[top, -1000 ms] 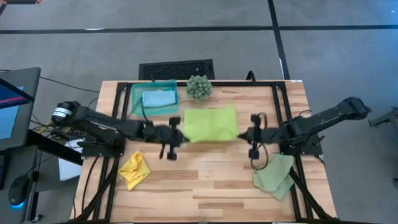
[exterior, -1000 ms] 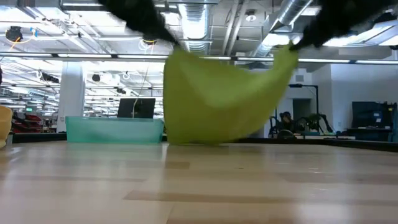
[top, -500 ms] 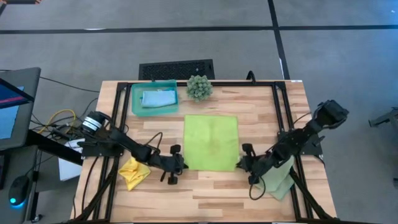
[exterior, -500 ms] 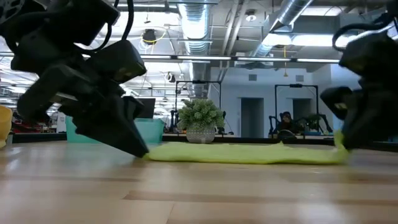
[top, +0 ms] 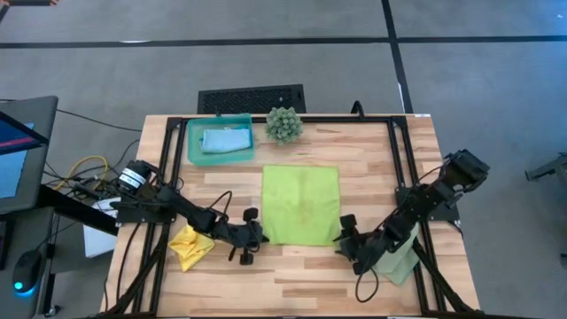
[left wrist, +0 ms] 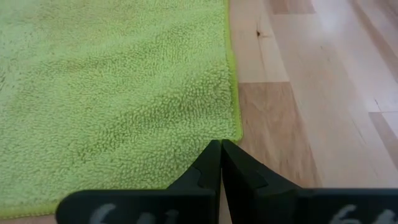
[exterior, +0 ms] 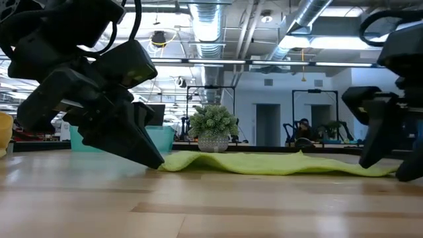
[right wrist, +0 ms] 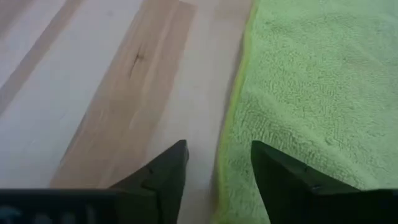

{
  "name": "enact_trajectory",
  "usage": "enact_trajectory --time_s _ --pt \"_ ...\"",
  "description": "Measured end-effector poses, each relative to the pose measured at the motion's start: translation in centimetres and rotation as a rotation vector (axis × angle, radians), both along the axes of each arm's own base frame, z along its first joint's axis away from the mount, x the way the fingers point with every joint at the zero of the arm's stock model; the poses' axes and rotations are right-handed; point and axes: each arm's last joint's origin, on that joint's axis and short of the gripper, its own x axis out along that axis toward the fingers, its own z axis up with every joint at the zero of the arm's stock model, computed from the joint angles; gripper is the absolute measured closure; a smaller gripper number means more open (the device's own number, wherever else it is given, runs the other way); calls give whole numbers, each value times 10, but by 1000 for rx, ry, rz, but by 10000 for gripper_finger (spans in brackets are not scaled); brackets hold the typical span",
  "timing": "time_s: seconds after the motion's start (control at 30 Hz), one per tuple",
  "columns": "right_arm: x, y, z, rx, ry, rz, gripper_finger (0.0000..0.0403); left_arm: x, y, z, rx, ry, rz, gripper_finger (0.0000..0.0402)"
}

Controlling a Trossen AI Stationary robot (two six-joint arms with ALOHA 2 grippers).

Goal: Fold microfiber towels
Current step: Fold the light green microfiber cloth

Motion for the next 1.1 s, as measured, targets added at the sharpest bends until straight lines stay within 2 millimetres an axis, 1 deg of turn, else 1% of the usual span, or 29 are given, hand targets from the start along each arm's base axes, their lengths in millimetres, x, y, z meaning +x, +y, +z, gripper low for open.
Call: enact_trajectory --time_s 0.1,0.37,0.43,0.57,0.67,0.77,0.9,1.03,1.1 --pt "-3 2 -1 -2 14 -13 235 -1 -2 0 -6 4 -14 401" --pt "-8 -1 -4 -27 64 -26 370 -4 -9 -1 -7 8 -41 401" --pt "-8 -1 -2 -19 65 -21 392 -5 -14 0 -9 4 -56 401" --pt "-8 7 10 70 81 -14 385 -6 -30 5 -30 0 -99 401" --pt "-7 19 26 230 88 11 387 -8 -45 8 -64 2 -127 401" --pt "-13 27 29 305 130 23 397 -11 -57 11 -88 19 -130 401" --pt "-15 38 35 335 103 47 391 -14 -67 14 -83 39 -98 401" --pt "-12 36 35 270 28 -4 381 -14 -70 15 -68 57 -85 401" --pt "-10 34 31 217 31 24 368 -14 -69 15 -65 62 -74 401"
